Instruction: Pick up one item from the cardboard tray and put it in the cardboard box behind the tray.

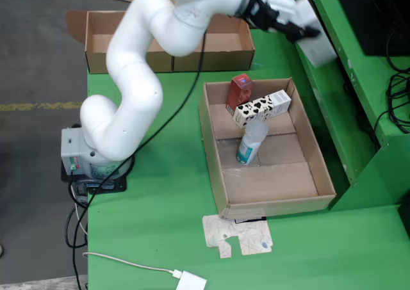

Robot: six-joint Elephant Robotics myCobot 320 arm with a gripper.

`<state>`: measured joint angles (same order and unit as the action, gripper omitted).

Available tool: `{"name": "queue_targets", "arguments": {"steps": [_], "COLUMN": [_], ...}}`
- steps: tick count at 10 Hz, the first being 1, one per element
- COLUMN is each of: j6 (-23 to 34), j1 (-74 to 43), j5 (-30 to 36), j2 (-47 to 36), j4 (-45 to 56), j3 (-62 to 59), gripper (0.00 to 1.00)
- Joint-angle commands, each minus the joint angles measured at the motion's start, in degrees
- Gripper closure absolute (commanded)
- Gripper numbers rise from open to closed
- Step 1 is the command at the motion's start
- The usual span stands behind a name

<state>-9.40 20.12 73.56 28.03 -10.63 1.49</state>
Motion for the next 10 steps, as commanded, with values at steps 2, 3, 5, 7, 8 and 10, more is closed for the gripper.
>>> {"name": "queue_targets", "arguments": {"steps": [2,3,5,7,8,10], "j6": [-1.67,-2.57,-3.42,-3.99,-3.99,-4.72], "j1": [9.23,12.05,16.17,20.31,20.31,24.58], "j5": [6.55,5.49,4.51,3.85,3.85,2.95], "j2": [-21.23,-24.76,-27.72,-29.77,-29.77,-33.27], "j4": [27.86,26.92,26.2,27.4,27.4,28.85], "j3": [28.73,33.47,37.98,39.64,39.64,42.29], "gripper": [1.0,1.0,1.0,1.0,1.0,1.0]}}
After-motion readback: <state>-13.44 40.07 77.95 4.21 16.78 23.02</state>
